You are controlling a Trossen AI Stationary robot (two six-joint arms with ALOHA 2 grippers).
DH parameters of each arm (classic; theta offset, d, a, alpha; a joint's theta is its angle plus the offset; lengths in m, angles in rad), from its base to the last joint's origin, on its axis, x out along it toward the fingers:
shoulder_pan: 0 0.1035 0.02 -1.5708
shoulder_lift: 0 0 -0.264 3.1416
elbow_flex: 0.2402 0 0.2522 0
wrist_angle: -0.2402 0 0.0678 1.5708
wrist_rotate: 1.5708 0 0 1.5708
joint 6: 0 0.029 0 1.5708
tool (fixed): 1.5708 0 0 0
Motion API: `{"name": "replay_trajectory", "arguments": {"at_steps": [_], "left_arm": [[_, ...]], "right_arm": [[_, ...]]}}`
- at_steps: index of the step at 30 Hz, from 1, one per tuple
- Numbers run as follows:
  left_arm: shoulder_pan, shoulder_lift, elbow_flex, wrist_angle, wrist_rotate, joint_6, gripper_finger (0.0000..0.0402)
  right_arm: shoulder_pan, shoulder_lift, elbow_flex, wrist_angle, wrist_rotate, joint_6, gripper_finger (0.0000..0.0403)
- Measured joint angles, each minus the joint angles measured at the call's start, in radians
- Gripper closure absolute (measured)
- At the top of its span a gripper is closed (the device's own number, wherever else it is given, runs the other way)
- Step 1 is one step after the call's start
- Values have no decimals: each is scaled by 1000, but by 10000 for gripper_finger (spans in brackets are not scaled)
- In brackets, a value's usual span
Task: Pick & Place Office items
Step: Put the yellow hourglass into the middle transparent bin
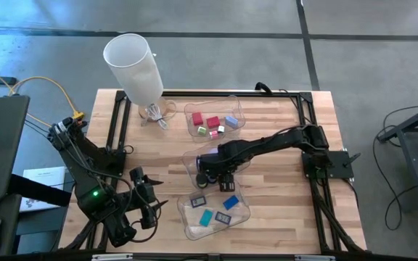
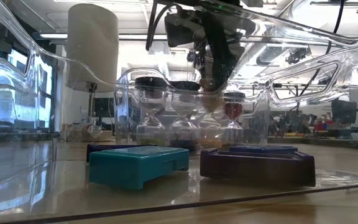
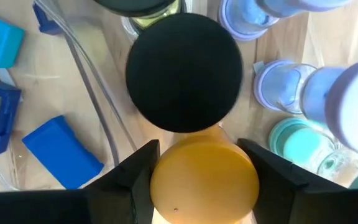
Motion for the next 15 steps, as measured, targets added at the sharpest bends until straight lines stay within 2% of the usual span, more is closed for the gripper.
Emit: {"name": "replay_trajectory", "arguments": {"at_steps": [15], "left_arm": [[0, 0, 0, 2, -1, 3, 120]], "right_arm": [[-1, 35, 4, -6, -2, -1, 217]]}}
